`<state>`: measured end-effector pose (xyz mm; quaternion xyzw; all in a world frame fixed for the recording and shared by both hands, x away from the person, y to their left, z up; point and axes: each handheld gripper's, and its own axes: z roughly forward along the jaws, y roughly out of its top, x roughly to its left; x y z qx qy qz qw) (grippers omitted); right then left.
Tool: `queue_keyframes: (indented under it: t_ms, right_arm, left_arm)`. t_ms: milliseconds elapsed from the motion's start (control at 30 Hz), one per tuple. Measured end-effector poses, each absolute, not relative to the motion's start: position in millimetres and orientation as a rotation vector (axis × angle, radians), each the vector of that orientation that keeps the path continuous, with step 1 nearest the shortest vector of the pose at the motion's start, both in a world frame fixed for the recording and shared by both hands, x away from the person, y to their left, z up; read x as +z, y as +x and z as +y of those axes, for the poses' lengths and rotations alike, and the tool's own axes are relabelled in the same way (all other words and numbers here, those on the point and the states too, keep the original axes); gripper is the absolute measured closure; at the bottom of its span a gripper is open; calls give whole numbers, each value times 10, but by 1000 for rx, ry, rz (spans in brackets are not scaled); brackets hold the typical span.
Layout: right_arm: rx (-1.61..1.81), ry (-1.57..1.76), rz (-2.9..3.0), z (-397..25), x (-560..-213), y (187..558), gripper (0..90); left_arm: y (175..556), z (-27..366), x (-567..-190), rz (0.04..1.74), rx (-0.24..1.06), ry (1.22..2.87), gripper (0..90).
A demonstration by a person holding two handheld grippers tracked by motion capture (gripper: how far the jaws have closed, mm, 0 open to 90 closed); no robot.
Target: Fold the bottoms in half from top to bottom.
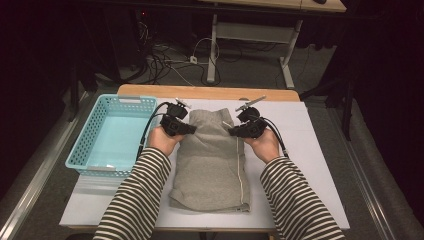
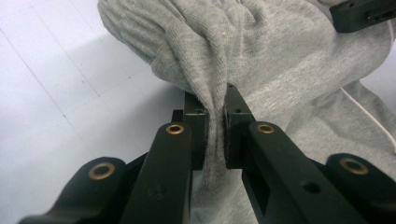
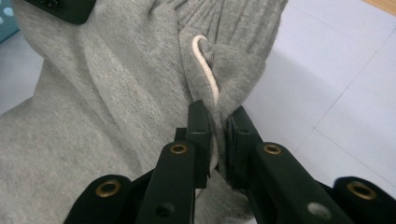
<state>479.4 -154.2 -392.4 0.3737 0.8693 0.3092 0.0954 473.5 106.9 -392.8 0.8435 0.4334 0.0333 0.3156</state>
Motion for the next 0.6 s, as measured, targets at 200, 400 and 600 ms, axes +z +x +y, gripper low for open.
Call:
queue_keyframes:
  t_ms: [200, 400, 600]
  right_arm:
    - [937, 1099, 2573, -1586, -3919, 4715, 825]
    - [936, 1091, 2587, -1588, -3941, 4635, 825]
    - [958, 1072, 2590, -1618, -3946, 4571, 825]
  left_arm:
    - [4640, 1045, -3909, 1117, 96, 2238, 813]
    - [4596, 1043, -3924, 1116, 89, 2244, 814]
    - [4534, 1045, -3914, 1094, 87, 2251, 813]
